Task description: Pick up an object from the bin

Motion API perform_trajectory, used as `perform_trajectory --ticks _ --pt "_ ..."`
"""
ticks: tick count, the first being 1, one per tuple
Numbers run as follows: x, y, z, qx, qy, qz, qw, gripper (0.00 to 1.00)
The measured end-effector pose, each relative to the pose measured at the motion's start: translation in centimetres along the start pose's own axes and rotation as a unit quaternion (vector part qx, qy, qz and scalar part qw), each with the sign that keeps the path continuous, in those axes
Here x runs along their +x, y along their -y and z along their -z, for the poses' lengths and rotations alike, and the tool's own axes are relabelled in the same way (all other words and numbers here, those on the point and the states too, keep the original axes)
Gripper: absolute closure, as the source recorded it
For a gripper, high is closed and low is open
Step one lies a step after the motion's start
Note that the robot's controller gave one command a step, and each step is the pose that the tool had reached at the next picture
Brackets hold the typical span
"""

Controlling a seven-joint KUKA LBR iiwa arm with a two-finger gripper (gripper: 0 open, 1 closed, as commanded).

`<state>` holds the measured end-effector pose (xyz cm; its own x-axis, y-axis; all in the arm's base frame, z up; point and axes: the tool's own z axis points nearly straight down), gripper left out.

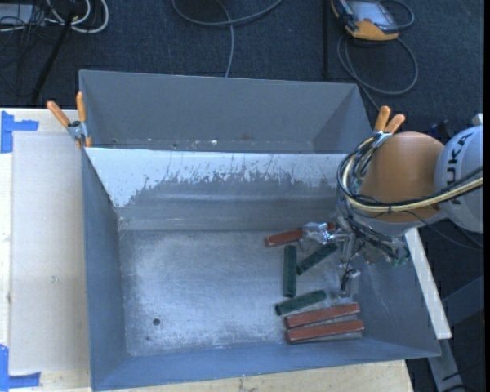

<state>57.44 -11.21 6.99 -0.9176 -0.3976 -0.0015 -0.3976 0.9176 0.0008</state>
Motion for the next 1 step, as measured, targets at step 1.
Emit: perform_trajectory --ticks 1 --pt "0.01 0.02 -0.01 0.0 -0.0001 -0.002 1.0 0.0"
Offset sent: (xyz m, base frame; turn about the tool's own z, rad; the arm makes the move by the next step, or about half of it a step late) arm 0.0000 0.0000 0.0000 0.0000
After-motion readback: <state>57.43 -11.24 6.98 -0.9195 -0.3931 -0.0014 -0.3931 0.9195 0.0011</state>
